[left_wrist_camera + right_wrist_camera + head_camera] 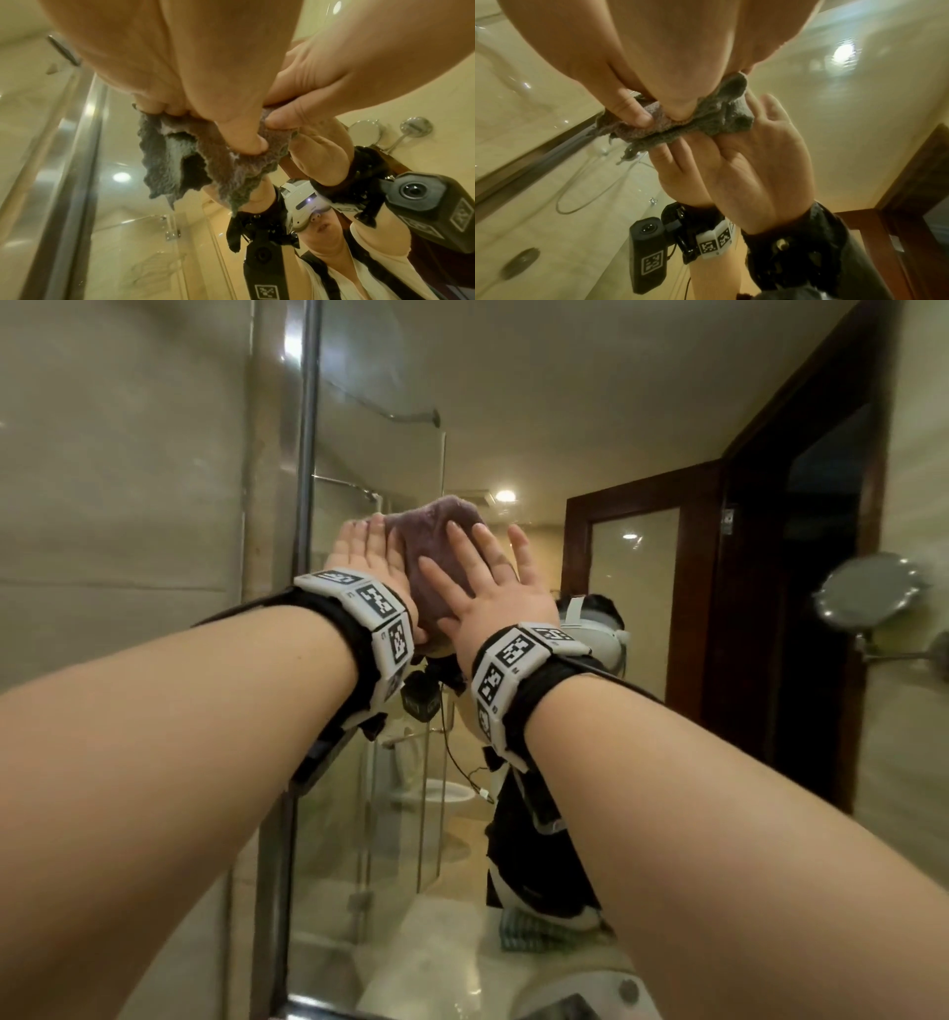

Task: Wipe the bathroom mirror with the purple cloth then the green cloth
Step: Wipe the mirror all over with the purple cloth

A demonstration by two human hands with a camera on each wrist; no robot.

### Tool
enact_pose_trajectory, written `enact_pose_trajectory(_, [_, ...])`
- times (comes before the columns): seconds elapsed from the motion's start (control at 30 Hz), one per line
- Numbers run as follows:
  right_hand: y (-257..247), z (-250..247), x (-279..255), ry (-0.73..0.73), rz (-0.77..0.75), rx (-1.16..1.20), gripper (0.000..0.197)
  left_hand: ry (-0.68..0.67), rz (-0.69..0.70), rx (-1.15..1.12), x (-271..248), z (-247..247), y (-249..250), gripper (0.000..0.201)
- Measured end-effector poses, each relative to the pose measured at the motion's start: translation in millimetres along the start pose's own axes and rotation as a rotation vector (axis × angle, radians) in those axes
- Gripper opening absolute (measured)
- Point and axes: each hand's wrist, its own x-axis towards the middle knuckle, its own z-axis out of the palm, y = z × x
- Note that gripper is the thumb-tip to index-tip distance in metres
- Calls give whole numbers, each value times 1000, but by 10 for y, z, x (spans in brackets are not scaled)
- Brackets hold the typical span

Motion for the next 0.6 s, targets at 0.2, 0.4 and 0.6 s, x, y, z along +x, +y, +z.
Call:
enact_pose_trajectory(0.2, [435, 70, -199, 3, 65, 17, 59, 53, 87, -49, -4, -252, 312, 105])
enact_pose_trajectory(0.4, [978, 136, -453, 11, 134, 25, 59, 167, 174, -119, -56, -571, 743, 106])
enact_pose_trajectory(0.6, [1434, 231, -765, -4, 203, 57, 59, 232, 252, -183, -140, -819, 1164, 105])
